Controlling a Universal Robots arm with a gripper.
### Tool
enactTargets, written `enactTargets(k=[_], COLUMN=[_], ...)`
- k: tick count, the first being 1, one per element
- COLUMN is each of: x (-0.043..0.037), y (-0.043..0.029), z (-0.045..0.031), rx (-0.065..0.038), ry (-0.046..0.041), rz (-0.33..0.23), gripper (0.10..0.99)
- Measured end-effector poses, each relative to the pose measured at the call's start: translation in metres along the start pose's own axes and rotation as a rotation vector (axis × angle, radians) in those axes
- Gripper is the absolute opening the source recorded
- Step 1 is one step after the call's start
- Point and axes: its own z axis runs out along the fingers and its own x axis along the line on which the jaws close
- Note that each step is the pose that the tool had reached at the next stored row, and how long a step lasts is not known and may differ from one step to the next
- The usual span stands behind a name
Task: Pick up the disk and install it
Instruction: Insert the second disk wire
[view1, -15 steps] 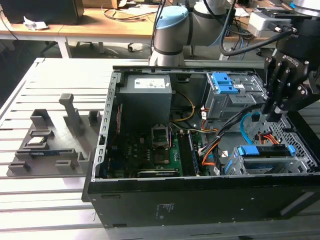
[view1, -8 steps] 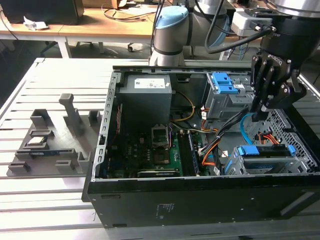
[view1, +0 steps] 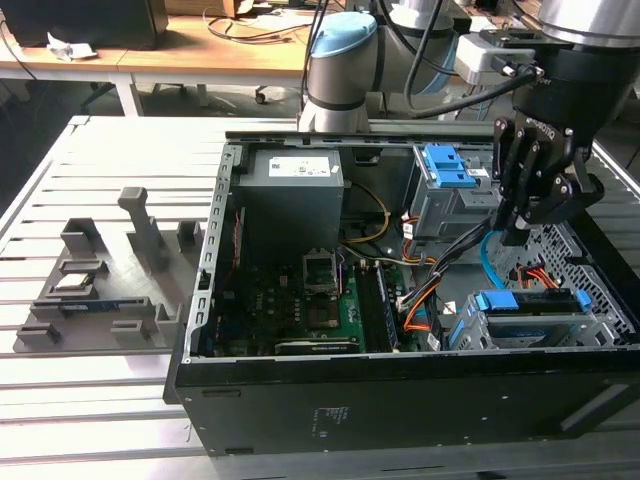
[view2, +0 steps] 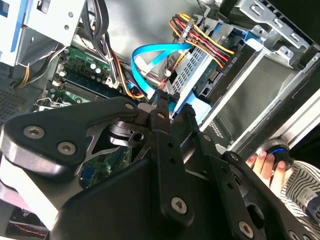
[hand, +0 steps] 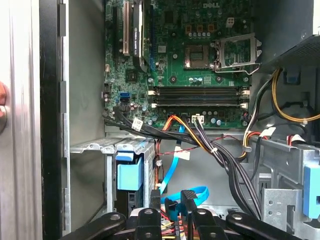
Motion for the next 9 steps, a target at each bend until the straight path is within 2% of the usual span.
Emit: enactTargets(k=[5,6,7,8,9], x=[0.0000,0.0000,0.0000,0.0000,0.0000], y=[-0.0003,-0.0004,-0.0004,-0.0005,-0.0006], z=[0.0001,0.0001,0.0001,0.0001,0.0001], rx=[0.000,0.000,0.000,0.000,0.000], ry=[-0.0002,-0.0002,-0.0002,-0.0002,-0.0002], rz=[0.000,0.000,0.000,0.000,0.000], gripper=[0.286,0.220,0.220,0.161,0.161])
